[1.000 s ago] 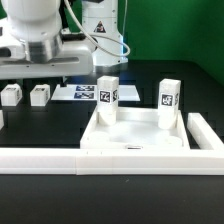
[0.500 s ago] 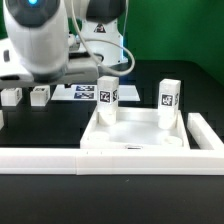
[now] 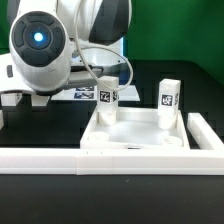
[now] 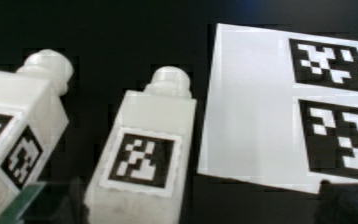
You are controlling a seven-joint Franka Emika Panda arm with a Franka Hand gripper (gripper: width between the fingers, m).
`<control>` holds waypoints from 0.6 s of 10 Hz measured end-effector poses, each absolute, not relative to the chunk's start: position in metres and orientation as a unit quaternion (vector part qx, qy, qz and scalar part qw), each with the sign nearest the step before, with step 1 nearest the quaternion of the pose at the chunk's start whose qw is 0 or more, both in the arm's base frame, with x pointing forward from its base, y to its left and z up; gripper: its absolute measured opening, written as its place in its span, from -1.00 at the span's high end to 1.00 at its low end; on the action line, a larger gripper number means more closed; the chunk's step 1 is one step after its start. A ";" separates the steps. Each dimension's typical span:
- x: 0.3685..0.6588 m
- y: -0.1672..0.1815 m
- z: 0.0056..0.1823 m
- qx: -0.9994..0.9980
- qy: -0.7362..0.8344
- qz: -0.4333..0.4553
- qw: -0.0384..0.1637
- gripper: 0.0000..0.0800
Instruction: Assemble square table
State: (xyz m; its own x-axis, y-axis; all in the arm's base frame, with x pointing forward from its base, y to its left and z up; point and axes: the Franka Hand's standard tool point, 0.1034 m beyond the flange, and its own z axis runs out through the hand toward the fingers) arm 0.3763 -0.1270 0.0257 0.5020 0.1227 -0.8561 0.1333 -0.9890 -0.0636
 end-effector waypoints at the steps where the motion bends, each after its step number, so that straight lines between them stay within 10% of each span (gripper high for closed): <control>1: 0.376 -0.127 0.026 0.866 0.075 -0.494 0.005 -0.62; 6: 0.374 -0.141 0.032 0.863 0.059 -0.502 0.012 -0.62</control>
Offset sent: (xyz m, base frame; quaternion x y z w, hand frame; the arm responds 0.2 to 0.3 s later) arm -0.0031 -0.0346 0.0162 0.0002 -0.0440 0.0849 0.9954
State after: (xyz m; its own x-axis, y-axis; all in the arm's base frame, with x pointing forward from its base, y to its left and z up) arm 0.3741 -0.1406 0.0321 0.4900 0.0892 -0.8672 0.1143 -0.9927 -0.0376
